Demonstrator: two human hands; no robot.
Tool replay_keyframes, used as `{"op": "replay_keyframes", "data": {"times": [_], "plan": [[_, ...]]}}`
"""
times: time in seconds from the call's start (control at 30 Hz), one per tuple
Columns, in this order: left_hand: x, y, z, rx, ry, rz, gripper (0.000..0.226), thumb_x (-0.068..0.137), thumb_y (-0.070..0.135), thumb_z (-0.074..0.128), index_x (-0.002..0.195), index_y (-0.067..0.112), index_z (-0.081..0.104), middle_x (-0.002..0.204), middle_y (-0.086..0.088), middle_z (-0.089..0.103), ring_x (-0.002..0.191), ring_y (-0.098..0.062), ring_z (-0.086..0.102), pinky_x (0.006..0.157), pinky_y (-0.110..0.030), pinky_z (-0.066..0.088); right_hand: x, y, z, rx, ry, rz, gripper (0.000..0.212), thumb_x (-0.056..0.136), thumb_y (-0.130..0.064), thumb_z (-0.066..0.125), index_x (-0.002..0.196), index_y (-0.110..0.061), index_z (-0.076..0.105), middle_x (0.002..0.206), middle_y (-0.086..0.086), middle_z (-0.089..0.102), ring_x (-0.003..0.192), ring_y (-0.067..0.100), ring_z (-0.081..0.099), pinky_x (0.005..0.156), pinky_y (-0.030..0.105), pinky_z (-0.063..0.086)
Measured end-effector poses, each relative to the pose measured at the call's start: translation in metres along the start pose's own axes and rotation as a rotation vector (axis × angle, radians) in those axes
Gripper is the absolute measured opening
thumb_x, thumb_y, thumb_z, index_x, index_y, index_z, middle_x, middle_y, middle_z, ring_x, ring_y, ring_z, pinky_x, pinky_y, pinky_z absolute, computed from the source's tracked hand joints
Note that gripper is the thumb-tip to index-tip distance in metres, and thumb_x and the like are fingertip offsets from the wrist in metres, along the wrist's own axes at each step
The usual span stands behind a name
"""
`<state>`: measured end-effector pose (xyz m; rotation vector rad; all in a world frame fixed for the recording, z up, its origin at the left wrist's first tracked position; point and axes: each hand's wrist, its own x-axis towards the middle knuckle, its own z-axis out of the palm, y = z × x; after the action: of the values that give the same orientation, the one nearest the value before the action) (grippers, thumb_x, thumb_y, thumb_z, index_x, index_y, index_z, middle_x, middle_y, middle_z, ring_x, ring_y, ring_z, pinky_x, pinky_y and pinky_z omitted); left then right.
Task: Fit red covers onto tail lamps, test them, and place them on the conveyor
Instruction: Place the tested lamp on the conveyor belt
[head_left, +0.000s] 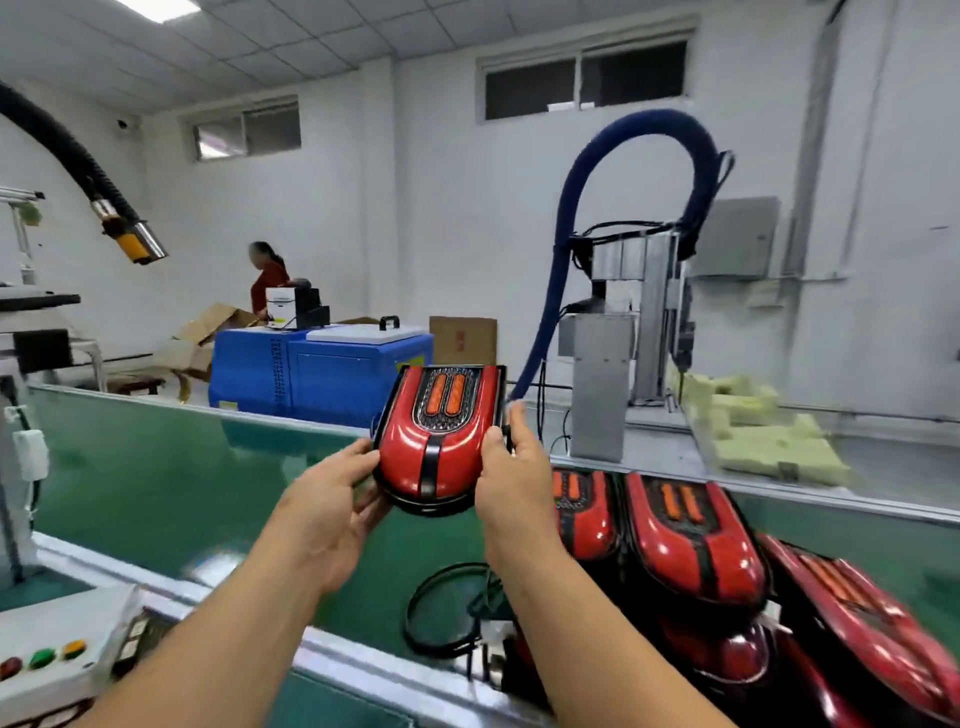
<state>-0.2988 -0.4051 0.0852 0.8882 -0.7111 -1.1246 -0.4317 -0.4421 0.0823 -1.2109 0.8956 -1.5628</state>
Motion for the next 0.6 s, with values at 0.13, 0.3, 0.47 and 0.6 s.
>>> {"op": "replay_keyframes", "data": {"times": [0.13,0.3,0.47,0.6], "plan": [[-0.034,-0.009,0.069,0.019,-0.171,-0.001,0.032,0.097,0.006,0.053,0.128,0.007,0.059,0.104,-0.010,0.074,0.079,-0.013,0.066,0.062,-0.022,0.058,-0.014,-0.053,-0.076,-0.053,0.195,-0.104,0.047,0.103,-0.022,0.041,0.149,-0.023,0.034,0.149,-0.009,0.040,0.130,0.007,0.043,0.111,0.034,0.038],[-0.086,-0.044,0.164,0.033,-0.342,-0.035,0.015,0.096,0.004,0.056,0.103,0.008,0.069,0.082,-0.002,0.076,0.063,-0.005,0.070,0.055,-0.018,0.057,-0.028,-0.099,-0.187,-0.057,0.351,-0.149,0.044,0.103,-0.014,0.042,0.147,-0.014,0.039,0.139,-0.004,0.055,0.122,0.010,0.055,0.110,0.042,0.041],[-0.133,-0.098,0.240,0.112,-0.499,-0.119,0.034,0.099,0.005,0.053,0.074,0.024,0.068,0.078,0.008,0.076,0.077,-0.004,0.073,0.084,-0.027,0.057,-0.048,-0.119,-0.291,-0.043,0.528,-0.124,0.040,0.103,-0.010,0.043,0.143,-0.012,0.045,0.127,0.006,0.063,0.094,0.013,0.069,0.079,0.028,0.057],[-0.149,-0.140,0.271,0.257,-0.497,-0.104,0.035,0.100,0.009,0.052,0.134,0.021,0.053,0.122,0.005,0.067,0.117,-0.014,0.061,0.108,-0.038,0.045,-0.055,-0.110,-0.344,-0.056,0.584,-0.057,0.041,0.103,-0.010,0.040,0.144,-0.013,0.042,0.125,0.011,0.064,0.093,0.019,0.070,0.076,0.033,0.058]]}}
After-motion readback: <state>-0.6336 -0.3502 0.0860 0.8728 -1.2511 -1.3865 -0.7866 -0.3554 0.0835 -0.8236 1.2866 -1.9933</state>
